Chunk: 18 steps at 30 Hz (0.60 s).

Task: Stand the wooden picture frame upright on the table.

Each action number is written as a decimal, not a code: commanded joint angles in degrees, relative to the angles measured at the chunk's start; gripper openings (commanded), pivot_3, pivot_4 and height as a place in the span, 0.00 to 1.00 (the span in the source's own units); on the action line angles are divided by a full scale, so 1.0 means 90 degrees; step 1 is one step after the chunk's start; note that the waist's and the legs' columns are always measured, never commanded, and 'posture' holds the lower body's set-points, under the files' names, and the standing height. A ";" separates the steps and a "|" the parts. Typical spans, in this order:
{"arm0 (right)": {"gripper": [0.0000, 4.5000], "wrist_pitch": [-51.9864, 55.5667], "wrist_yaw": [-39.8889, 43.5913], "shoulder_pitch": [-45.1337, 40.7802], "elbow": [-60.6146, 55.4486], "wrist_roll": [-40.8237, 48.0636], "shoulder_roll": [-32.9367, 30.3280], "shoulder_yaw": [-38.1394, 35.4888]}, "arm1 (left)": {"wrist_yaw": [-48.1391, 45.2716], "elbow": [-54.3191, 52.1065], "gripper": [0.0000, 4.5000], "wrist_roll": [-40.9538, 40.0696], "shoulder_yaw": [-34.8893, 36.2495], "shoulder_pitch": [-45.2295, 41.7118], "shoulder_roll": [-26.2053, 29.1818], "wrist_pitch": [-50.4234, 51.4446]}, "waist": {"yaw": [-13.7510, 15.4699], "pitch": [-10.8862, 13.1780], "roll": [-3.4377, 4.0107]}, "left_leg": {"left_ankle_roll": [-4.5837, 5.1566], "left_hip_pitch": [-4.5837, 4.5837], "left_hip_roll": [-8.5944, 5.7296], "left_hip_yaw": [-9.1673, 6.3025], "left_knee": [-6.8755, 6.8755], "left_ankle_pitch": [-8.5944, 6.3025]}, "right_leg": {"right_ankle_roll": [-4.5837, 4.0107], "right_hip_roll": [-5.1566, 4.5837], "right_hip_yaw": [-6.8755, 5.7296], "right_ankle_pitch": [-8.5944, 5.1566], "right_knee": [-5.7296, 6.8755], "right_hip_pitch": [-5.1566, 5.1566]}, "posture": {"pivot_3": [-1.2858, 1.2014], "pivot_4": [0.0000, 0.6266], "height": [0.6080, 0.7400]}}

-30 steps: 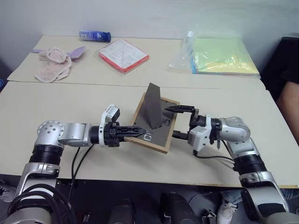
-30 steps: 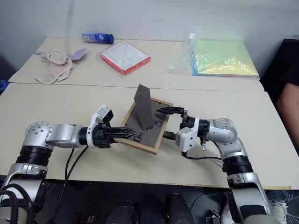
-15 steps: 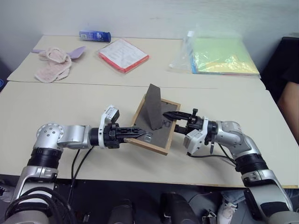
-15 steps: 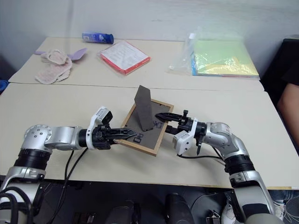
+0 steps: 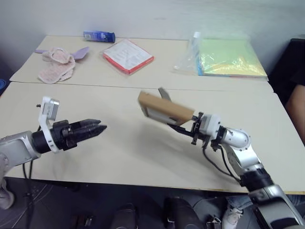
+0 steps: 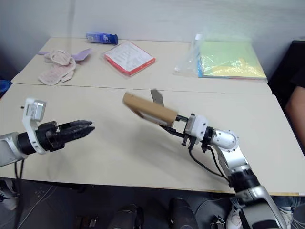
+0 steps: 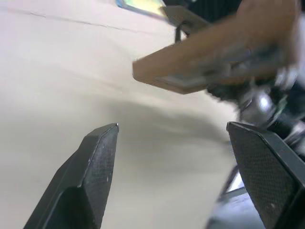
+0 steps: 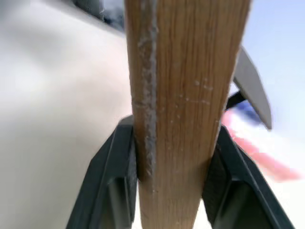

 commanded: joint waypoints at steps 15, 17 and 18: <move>0.28 0.3271 0.0012 0.0428 0.0132 -0.0082 0.0497 -0.0251 | -0.1342 0.0218 1.00 0.2210 -0.0571 -0.0264 -0.0872 -0.1751 | -0.0045 -0.0004 -0.0005 | 0.0013 0.0006 0.0005 0.0009 -0.0011 -0.0015 | 0.0002 -0.0002 0.0001 0.0001 0.0004 -0.0005 | 0.52 0.24 1.00; 0.36 0.3353 0.0052 0.0415 -0.0047 0.0032 0.0541 -0.0413 | -0.1406 0.0223 1.00 0.2325 -0.0548 -0.0206 -0.0853 -0.1810 | -0.0056 -0.0006 -0.0007 | 0.0013 0.0009 0.0006 0.0009 -0.0013 -0.0015 | 0.0002 -0.0001 0.0001 0.0001 0.0004 -0.0002 | 0.52 0.24 1.00; 0.44 0.3358 -0.0013 0.0398 -0.0135 0.0081 0.0592 -0.0549 | -0.1438 0.0230 1.00 0.2406 -0.0525 -0.0151 -0.0857 -0.1885 | -0.0052 -0.0006 -0.0008 | 0.0013 0.0009 0.0006 0.0010 -0.0013 -0.0015 | 0.0002 -0.0001 0.0002 0.0001 0.0004 -0.0003 | 0.52 0.24 1.00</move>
